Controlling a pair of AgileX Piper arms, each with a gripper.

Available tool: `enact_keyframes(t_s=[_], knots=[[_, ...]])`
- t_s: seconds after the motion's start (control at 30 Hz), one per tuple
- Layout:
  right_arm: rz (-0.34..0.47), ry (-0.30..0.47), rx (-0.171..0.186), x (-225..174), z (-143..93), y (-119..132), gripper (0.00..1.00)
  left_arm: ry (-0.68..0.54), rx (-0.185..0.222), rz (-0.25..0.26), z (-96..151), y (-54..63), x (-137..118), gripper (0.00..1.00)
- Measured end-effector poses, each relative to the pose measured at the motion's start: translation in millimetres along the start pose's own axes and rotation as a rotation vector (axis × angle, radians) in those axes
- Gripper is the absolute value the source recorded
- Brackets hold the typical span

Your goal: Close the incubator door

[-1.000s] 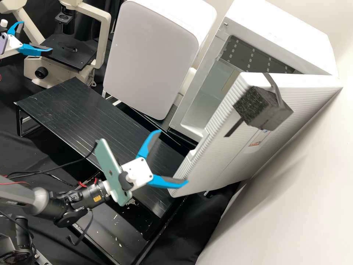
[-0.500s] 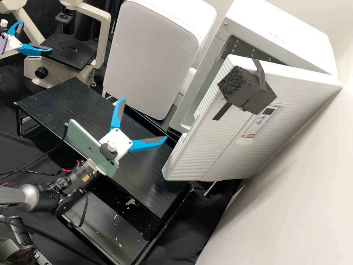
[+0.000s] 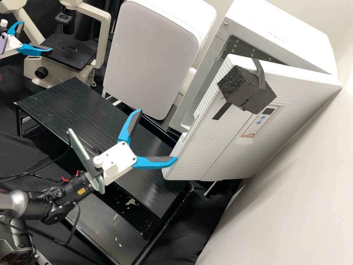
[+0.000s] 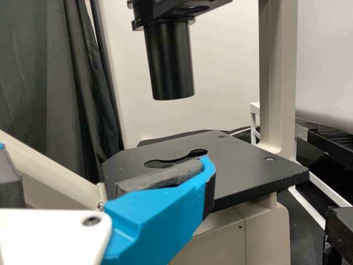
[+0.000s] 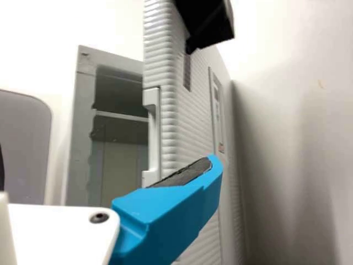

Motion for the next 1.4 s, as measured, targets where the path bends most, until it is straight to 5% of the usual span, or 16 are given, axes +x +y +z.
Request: enact_keyframes(t_s=[0.33,0.53,0.73,1.1,1.4], knots=[[-0.088,-0.133,-0.118,40,37,-28,1.0,0.0,0.0,0.0,0,0.0,0,1.0],[-0.102,-0.155,-0.124,48,45,-33,1.0,0.0,0.0,0.0,0,0.0,0,1.0],[-0.139,-0.07,-0.101,47,21,-38,1.0,0.0,0.0,0.0,0,0.0,0,1.0],[-0.324,0.14,0.021,60,-15,-76,1.0,0.0,0.0,0.0,0,0.0,0,1.0],[-0.309,0.104,0.051,57,-15,-84,1.0,0.0,0.0,0.0,0,0.0,0,1.0]])
